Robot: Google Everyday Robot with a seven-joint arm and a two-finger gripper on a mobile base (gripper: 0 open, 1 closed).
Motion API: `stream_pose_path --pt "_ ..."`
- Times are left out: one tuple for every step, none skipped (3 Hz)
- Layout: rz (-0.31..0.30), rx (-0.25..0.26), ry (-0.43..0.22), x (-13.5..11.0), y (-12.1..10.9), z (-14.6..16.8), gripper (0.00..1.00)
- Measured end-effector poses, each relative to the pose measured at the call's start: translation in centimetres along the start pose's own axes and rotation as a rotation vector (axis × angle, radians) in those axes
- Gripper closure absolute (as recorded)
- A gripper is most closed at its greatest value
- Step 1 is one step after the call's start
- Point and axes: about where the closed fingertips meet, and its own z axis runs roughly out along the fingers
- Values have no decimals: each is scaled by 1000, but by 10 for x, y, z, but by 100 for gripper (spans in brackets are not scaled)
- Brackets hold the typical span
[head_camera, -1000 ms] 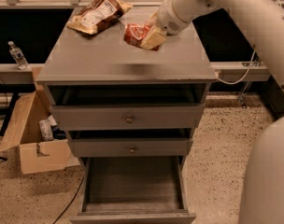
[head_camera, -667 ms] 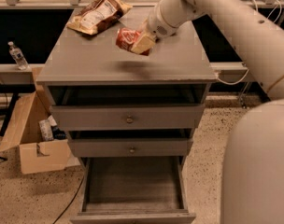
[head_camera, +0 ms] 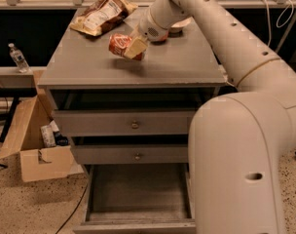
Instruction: Pick coke can from bottom drawer and place on counter
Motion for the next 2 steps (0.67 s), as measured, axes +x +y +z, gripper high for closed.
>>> stream_pose_path --pt "-6 -28 17 -5 -3 12 19" --pt "-6 -35 22 -5 -5 14 0"
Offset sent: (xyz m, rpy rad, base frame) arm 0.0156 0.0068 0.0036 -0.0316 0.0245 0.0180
